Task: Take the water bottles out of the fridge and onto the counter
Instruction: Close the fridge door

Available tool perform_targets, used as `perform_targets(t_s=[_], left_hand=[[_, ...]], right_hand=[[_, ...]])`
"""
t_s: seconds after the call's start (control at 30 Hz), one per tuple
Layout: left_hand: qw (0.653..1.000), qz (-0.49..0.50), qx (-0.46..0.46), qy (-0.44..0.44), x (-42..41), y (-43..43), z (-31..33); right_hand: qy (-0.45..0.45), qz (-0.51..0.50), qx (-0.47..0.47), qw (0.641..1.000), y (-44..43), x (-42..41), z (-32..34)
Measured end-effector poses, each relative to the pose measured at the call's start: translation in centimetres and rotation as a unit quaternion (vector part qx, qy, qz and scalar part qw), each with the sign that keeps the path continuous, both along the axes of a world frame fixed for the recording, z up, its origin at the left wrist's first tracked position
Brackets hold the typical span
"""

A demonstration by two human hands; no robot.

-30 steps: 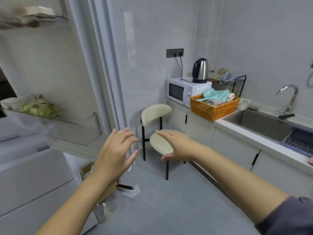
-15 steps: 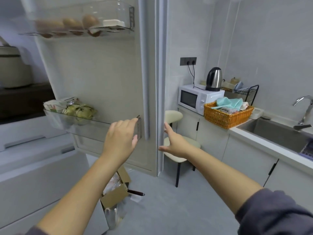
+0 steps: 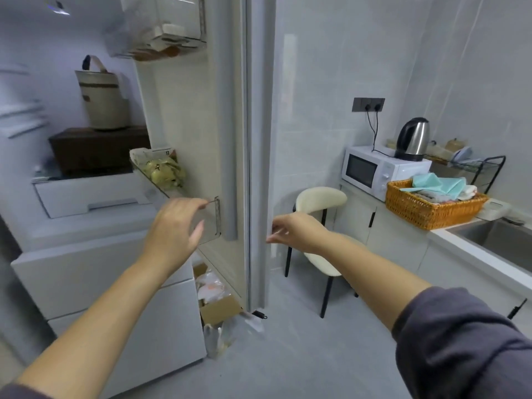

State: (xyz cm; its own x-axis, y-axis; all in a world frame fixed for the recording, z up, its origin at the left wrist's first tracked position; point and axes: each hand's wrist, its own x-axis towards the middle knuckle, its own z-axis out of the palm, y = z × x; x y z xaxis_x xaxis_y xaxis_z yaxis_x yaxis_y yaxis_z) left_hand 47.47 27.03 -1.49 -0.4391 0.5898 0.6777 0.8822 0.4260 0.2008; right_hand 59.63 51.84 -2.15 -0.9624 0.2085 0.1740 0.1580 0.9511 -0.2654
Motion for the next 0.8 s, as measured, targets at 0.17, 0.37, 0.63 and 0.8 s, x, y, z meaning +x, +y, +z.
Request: perform_targets(t_s=[0.17,0.37,0.63,0.8], left_hand=[[0.994,0.082,0.003,-0.074,0.8,-4.6,0.5],[0.985,0.059,0.122,-0.110,2.6,-7.1,3.6],[0.964,0.113,0.206,-0.123,-0.5,-11.3,5.7],[0.960,0.091,0.227,-0.134,-4.7,-16.4,5.8]], right_hand=[[-0.016,0.103,0.009,0.995,-3.1,-1.4,0.2],[-0.030,0.180,0.015,0.983,-6.6,-4.4,0.5],[0.011,0.259,0.079,0.962,-13.3,-10.3,0.1],[0.041,0.240,0.056,0.968,-16.9,-15.6,1.6]])
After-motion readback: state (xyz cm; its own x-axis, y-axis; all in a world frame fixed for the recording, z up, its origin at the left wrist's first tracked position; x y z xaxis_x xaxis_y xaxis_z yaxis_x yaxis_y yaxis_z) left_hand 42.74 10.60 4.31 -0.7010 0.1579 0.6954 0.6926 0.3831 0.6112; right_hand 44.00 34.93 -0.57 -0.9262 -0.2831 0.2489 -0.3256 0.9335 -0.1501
